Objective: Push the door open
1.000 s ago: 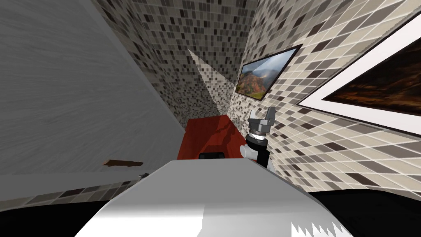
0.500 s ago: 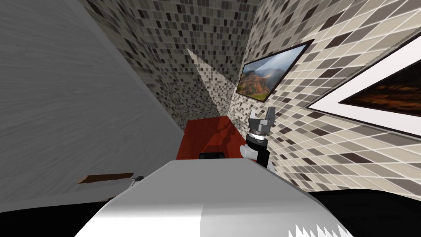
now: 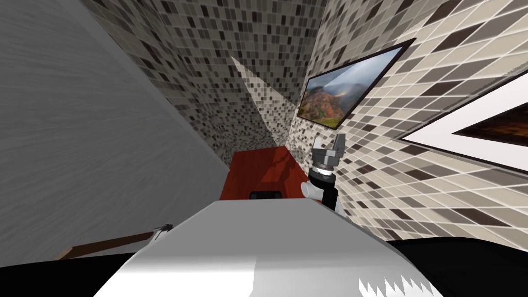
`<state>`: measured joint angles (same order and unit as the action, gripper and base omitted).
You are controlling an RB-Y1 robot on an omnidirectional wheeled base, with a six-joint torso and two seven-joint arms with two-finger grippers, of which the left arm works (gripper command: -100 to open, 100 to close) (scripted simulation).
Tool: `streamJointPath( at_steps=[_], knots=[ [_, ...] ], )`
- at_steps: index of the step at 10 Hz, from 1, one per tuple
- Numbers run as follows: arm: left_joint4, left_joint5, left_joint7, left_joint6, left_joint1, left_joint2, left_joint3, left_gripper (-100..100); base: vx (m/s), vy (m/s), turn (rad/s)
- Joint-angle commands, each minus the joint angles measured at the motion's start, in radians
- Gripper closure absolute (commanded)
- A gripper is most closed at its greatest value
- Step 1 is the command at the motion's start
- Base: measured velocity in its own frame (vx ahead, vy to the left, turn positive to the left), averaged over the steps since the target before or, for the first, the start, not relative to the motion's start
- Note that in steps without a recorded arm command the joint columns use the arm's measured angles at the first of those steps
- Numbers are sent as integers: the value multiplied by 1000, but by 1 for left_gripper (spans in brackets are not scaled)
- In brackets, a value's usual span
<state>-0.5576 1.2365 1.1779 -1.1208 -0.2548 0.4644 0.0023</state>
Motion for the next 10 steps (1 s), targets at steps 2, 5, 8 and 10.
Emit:
streamJointPath(
  at_steps=[2,5,8,10],
  knots=[
    [25,25,18,-44,4,9,7,-100,130,-17,3],
    [55,22,28,-23,21,15,2,-100,24,103,2],
    [57,18,25,-12,21,27,4,-100,-23,209,-1],
    [59,15,24,-5,21,34,6,-100,-40,205,2]
  ],
)
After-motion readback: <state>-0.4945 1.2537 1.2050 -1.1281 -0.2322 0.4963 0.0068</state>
